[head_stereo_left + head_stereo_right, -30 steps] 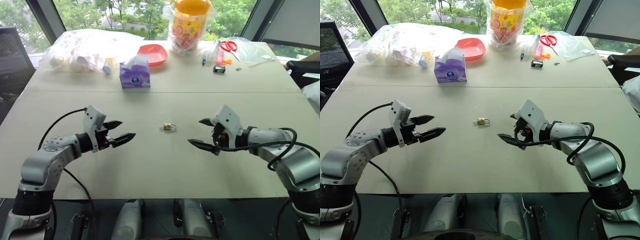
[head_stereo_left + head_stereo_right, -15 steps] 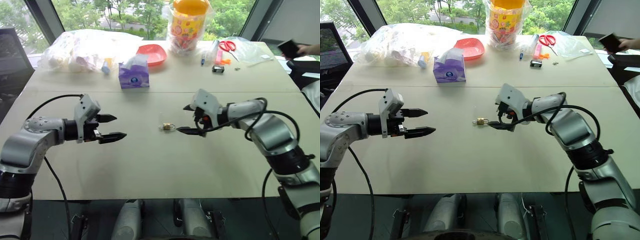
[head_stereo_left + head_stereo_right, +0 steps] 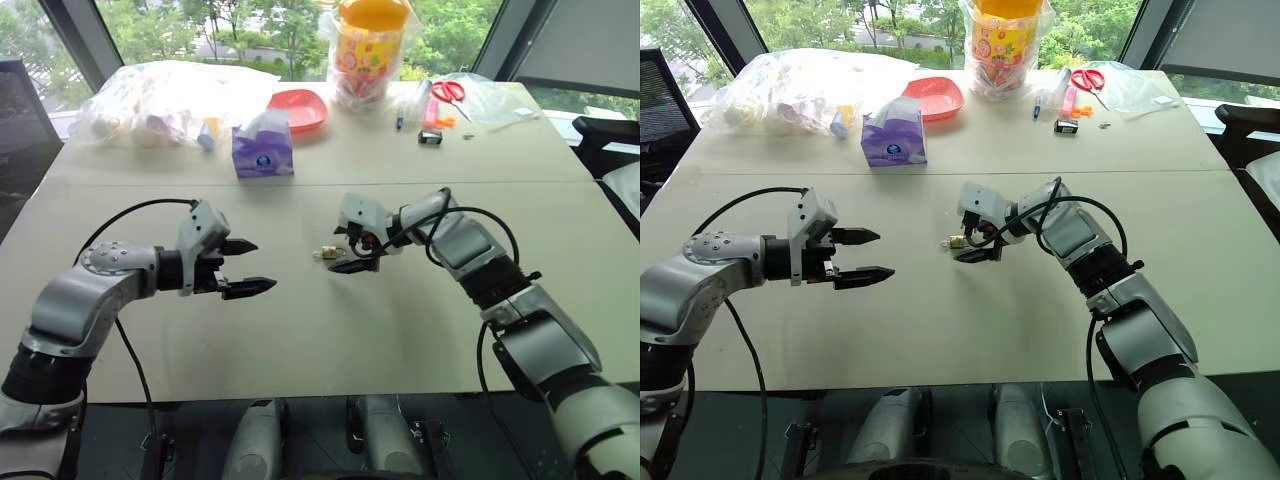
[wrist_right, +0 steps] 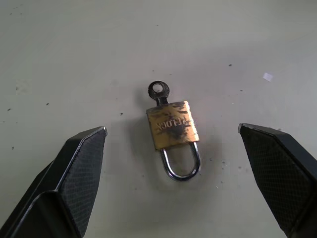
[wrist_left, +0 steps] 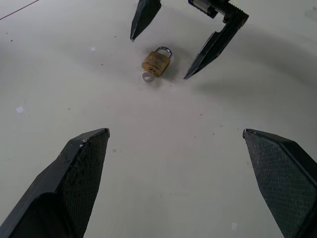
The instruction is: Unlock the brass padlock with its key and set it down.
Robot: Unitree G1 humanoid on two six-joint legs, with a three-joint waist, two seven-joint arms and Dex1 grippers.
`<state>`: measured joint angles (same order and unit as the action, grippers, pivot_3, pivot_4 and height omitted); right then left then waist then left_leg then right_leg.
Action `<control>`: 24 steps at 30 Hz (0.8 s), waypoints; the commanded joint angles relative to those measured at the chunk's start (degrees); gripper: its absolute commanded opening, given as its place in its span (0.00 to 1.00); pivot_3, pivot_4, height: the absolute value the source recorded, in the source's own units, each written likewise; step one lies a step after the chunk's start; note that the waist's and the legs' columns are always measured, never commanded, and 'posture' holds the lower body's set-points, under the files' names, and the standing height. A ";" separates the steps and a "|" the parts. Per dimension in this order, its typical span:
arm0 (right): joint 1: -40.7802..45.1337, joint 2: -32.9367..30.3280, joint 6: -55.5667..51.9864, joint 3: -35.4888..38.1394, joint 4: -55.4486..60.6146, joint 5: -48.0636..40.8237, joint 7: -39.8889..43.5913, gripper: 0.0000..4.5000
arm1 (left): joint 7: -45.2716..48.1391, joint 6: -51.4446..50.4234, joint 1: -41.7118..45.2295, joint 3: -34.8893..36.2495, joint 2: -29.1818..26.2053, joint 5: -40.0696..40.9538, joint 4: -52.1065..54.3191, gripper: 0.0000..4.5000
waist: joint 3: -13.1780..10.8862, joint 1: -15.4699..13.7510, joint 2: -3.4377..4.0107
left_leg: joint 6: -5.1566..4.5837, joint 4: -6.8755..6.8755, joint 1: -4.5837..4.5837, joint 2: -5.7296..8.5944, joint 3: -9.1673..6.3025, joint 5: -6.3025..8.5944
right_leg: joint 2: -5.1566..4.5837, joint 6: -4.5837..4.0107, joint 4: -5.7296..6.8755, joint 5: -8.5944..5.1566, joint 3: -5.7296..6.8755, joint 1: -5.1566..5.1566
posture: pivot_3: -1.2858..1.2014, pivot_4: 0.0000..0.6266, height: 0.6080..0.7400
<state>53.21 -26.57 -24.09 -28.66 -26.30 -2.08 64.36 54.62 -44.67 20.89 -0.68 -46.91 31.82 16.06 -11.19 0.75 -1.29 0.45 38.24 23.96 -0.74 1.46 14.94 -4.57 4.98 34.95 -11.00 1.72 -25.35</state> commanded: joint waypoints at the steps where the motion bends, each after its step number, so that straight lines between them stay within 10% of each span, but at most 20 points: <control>1: 1.57 1.25 1.71 0.63 -1.66 1.59 1.21 0.87 | -0.89 0.08 -0.45 2.49 -0.05 0.79 2.07 1.00 | 0.00 0.05 0.00 | 0.00 0.00 -0.05 0.01 0.01 0.00 | 0.00 0.00 0.04 0.00 -0.02 0.00 | 0.52 0.24 1.00; 8: 0.76 2.96 4.79 1.02 -3.13 3.92 1.34 0.15 | -1.28 0.82 -0.51 2.25 0.25 0.46 0.78 1.00 | 0.00 0.17 0.00 | 0.04 -0.01 -0.48 -0.02 0.02 -0.02 | 0.02 -0.04 0.20 -0.03 -0.03 0.26 | 0.52 0.24 1.00; 24: -7.95 -6.32 16.75 10.78 25.46 9.92 -11.26 0.15 | 7.67 2.58 18.77 1.21 14.82 3.93 -27.51 1.00 | 0.01 -0.04 -0.03 | 0.19 0.00 -0.55 0.03 -0.02 -0.12 | 0.03 -0.01 0.22 -0.03 -0.03 0.39 | 0.52 0.24 1.00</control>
<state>44.98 -32.56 -7.18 -19.57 -3.84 7.49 54.20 60.92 -43.71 38.05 0.60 -32.13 36.10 -10.49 -11.18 0.71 -1.32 0.64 38.24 23.40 -0.70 1.45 14.81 -4.56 4.97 35.17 -11.03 1.68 -24.95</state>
